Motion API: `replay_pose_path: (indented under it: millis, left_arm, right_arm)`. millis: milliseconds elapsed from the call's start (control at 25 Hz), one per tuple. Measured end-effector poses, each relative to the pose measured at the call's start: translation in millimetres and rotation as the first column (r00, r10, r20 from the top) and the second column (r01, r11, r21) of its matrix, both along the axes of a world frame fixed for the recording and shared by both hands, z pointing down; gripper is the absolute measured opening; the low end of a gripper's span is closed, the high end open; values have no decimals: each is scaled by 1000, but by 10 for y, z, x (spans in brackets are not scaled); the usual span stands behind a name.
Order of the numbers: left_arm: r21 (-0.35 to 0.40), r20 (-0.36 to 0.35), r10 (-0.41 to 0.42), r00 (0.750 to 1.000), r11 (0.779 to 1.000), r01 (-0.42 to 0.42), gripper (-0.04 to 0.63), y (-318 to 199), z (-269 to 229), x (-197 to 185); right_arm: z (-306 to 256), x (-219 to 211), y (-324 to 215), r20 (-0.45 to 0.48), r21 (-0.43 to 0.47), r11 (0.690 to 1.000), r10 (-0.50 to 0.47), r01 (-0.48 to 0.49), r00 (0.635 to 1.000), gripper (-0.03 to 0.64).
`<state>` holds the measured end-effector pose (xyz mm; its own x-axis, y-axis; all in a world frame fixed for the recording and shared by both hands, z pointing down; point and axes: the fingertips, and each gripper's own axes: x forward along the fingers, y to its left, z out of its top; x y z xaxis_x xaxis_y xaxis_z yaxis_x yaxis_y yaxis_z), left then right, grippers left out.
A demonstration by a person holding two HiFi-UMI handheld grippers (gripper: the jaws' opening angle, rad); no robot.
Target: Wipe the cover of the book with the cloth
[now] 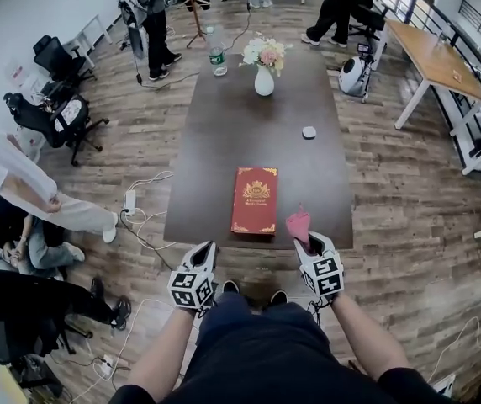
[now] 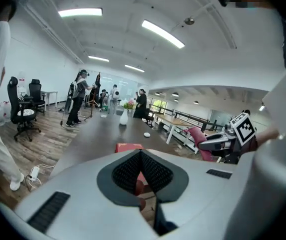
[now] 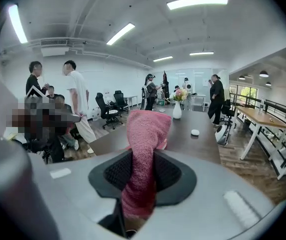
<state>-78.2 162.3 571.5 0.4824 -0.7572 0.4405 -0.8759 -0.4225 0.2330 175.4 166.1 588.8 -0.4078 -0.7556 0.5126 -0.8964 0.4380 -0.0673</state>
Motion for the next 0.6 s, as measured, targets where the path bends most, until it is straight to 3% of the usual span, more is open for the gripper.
replay_pose_path:
  millis: [200, 400, 600]
  left_arm:
    - [134, -1, 31, 1000, 990, -30, -5, -18, -614, -135]
    - [274, 9, 89, 996, 958, -88, -5, -150, -1235, -233]
    - [333, -28, 98, 995, 939, -83, -5, -187, -1478, -322]
  right_arm:
    - [-549, -148, -45, 17, 99, 995, 15, -17, 1000, 115]
    - [-1063, -359, -141, 52, 184, 981, 47, -56, 998, 115]
    - [-1239, -634, -230, 54, 238, 970, 30, -43, 998, 114]
